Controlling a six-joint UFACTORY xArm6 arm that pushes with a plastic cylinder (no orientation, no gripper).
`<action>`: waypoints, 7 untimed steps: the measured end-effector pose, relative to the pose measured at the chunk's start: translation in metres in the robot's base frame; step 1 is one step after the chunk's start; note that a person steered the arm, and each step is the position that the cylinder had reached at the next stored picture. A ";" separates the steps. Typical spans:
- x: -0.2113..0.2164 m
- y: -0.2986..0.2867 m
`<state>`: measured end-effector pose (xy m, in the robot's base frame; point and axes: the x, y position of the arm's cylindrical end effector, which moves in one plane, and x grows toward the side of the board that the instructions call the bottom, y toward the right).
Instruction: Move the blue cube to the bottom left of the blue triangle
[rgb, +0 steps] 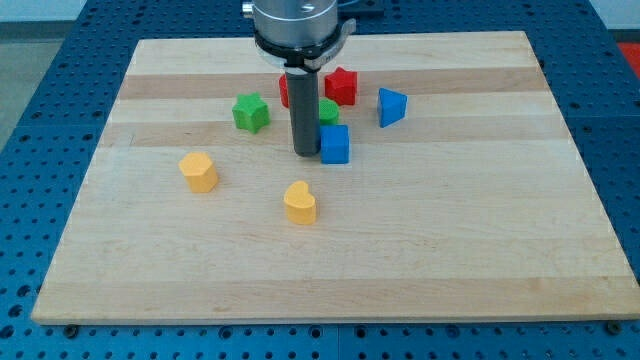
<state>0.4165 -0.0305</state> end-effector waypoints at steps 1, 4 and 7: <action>0.001 0.008; 0.006 0.033; 0.012 0.039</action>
